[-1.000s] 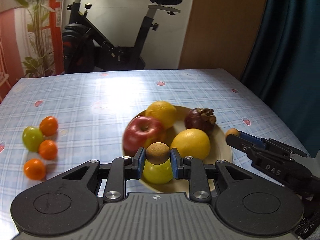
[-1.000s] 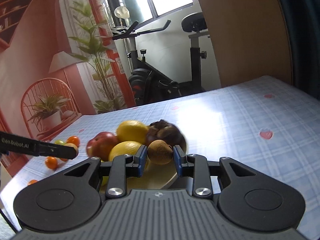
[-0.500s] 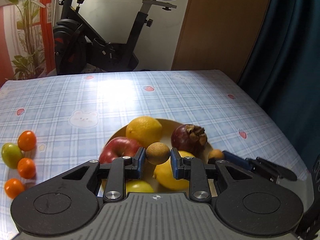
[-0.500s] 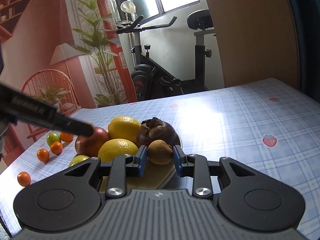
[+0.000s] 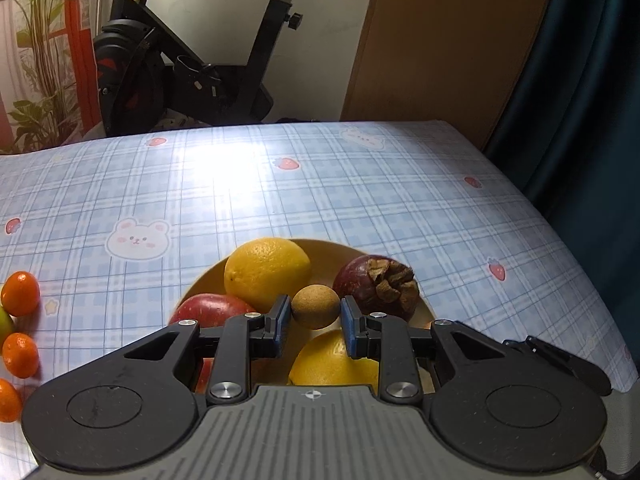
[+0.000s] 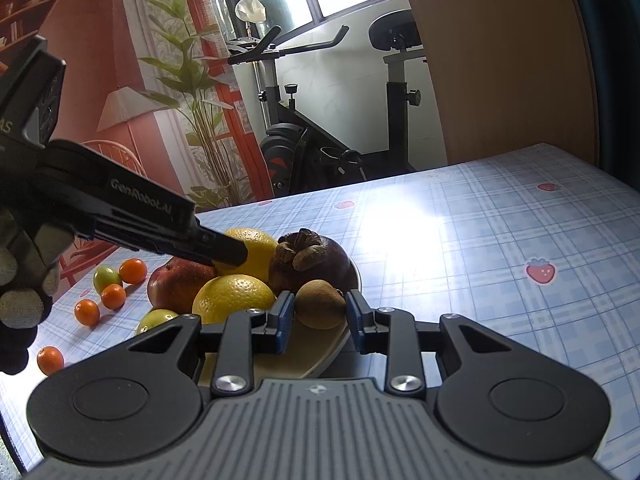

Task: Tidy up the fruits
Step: 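Carry the kiwi onto the plate and open the left gripper, then move the open left gripper over to the loose tangerines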

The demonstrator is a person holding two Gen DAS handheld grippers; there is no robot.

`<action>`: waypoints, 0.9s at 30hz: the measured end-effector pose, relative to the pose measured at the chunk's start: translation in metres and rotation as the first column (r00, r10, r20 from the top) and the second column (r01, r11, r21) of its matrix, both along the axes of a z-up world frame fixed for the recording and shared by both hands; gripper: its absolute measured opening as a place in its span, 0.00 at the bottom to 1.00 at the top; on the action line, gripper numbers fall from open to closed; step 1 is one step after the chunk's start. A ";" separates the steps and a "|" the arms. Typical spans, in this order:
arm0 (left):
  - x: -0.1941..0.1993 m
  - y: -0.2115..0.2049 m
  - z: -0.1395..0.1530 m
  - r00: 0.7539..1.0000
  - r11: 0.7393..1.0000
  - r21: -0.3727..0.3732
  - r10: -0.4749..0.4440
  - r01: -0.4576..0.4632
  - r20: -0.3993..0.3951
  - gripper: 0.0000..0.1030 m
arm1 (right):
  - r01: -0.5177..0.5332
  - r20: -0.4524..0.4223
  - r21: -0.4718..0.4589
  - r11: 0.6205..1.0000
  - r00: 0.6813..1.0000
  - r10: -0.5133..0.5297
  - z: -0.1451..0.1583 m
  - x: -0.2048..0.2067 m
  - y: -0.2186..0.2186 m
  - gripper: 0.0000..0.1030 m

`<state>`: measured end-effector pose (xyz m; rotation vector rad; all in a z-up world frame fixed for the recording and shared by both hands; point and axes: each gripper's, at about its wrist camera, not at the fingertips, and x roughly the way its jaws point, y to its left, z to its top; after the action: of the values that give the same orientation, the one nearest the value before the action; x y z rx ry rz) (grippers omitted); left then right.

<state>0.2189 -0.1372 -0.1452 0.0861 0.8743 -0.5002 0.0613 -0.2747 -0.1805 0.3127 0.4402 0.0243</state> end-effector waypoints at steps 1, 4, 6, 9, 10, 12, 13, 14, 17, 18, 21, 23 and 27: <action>0.000 0.000 -0.001 1.000 1.000 0.004 -0.003 0.003 0.005 0.28 | 0.000 0.000 -0.001 1.000 1.000 0.000 0.000 0.000 0.000 0.32; 0.001 0.000 0.000 1.000 1.000 -0.003 0.009 -0.009 -0.002 0.29 | 0.001 -0.001 0.004 1.000 1.000 -0.001 0.000 0.000 0.000 0.33; 0.002 0.004 0.001 1.000 1.000 -0.021 0.021 -0.021 -0.003 0.29 | 0.003 -0.002 0.009 1.000 1.000 -0.003 0.000 0.000 -0.001 0.34; -0.002 0.006 0.004 1.000 1.000 -0.011 0.026 -0.025 0.010 0.37 | 0.003 0.001 0.014 1.000 1.000 -0.003 0.001 0.000 -0.001 0.34; -0.005 0.009 0.006 1.000 1.000 -0.016 0.020 -0.020 0.010 0.38 | 0.004 0.002 0.015 1.000 1.000 -0.004 0.001 0.000 -0.001 0.34; -0.008 0.013 0.008 1.000 1.000 -0.031 0.007 -0.007 0.008 0.42 | 0.006 0.001 0.016 1.000 1.000 -0.006 0.000 0.000 -0.001 0.34; -0.009 0.014 0.009 1.000 0.999 -0.035 0.006 -0.006 0.011 0.43 | 0.006 0.002 0.018 1.000 1.000 -0.006 0.000 -0.001 -0.002 0.34; -0.011 0.017 0.010 1.000 0.999 -0.039 0.010 -0.009 0.013 0.43 | 0.007 0.002 0.021 1.000 1.000 -0.007 0.000 -0.001 -0.003 0.34; -0.013 0.027 0.014 0.999 0.998 -0.049 0.039 -0.038 0.021 0.43 | 0.012 0.009 0.029 1.000 1.000 -0.012 0.000 -0.003 -0.004 0.34; -0.014 0.030 0.016 0.999 0.997 -0.058 0.046 -0.045 0.024 0.43 | 0.013 0.012 0.032 0.999 1.000 -0.013 0.000 -0.003 -0.004 0.34; -0.018 0.039 0.021 0.998 0.996 -0.071 0.062 -0.060 0.029 0.43 | 0.016 0.012 0.038 0.999 1.000 -0.016 -0.001 -0.004 -0.005 0.34; -0.018 0.043 0.021 0.997 0.996 -0.060 0.070 -0.068 0.030 0.44 | 0.019 0.006 0.035 0.999 1.000 -0.019 -0.001 -0.004 -0.004 0.34; -0.022 0.057 0.023 0.994 0.993 -0.061 0.102 -0.100 0.036 0.44 | 0.028 0.027 0.031 0.999 0.999 -0.028 0.001 -0.008 -0.004 0.35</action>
<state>0.1967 -0.0806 -0.1220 -0.0028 0.8202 -0.4280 0.0534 -0.2792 -0.1795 0.3484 0.4081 0.0080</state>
